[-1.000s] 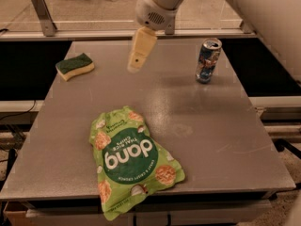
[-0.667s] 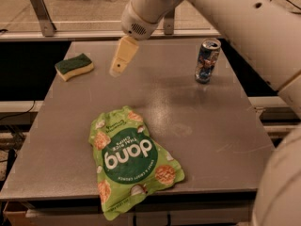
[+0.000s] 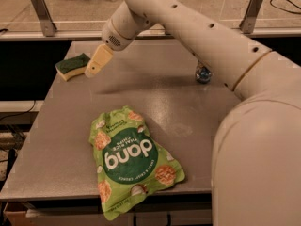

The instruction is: Pick sponge

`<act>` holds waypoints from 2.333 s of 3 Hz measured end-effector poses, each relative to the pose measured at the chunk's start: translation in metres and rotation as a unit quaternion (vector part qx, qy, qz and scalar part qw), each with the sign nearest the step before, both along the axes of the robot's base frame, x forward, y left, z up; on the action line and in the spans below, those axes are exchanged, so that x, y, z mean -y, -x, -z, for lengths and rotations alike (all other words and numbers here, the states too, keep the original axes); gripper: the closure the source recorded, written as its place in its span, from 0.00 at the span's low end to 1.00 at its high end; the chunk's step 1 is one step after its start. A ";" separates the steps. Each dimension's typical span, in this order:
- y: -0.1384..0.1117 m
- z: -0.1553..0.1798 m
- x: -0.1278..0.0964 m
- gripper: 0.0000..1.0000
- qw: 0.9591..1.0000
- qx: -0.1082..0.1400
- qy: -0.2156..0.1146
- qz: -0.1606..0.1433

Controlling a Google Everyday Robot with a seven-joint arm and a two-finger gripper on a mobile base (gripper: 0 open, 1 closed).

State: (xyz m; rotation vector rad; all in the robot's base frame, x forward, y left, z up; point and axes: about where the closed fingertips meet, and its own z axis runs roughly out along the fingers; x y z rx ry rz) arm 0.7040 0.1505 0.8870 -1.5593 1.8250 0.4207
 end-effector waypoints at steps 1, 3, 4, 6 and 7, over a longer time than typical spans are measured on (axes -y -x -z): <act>-0.023 0.019 -0.032 0.00 1.000 -0.005 -0.029 0.010; -0.032 0.038 -0.080 0.00 0.998 -0.020 -0.057 0.011; -0.029 0.050 -0.086 0.18 0.998 -0.032 -0.053 0.015; -0.029 0.050 -0.082 0.65 0.998 -0.032 -0.059 0.023; -0.035 0.018 -0.066 0.88 0.997 -0.001 -0.077 0.030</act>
Offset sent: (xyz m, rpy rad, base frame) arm 0.0453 0.0927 -0.0283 0.1690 0.0197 -0.0284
